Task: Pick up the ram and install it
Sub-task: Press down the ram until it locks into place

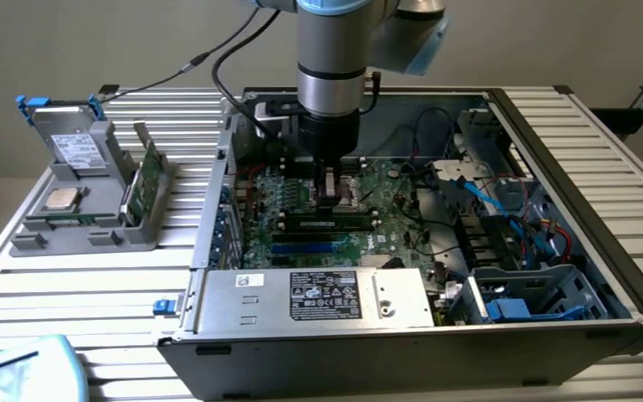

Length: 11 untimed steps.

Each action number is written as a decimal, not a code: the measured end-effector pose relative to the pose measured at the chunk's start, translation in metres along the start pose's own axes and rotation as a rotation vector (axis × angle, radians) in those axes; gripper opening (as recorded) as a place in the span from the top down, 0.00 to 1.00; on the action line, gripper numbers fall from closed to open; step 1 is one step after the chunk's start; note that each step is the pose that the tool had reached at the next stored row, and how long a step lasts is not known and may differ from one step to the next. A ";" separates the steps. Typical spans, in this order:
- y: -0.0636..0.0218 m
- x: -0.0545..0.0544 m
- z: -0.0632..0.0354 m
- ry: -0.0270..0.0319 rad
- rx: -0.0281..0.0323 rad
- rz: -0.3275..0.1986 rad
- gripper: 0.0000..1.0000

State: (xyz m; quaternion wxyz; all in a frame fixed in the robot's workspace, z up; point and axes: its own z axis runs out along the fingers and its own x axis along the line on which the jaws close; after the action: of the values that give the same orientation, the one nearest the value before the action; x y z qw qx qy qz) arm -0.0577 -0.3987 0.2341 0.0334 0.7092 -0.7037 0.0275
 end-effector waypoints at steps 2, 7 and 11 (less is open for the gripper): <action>0.0033 0.000 0.0000 0.0000 0.0000 0.000 0.89; 0.0105 0.000 0.0001 -0.0001 0.0000 0.000 0.89; 0.0099 0.000 0.0001 0.0000 -0.0001 0.000 0.89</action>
State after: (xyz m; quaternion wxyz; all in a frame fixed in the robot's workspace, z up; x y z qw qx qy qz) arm -0.0676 -0.3988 0.2341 0.0335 0.7093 -0.7036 0.0274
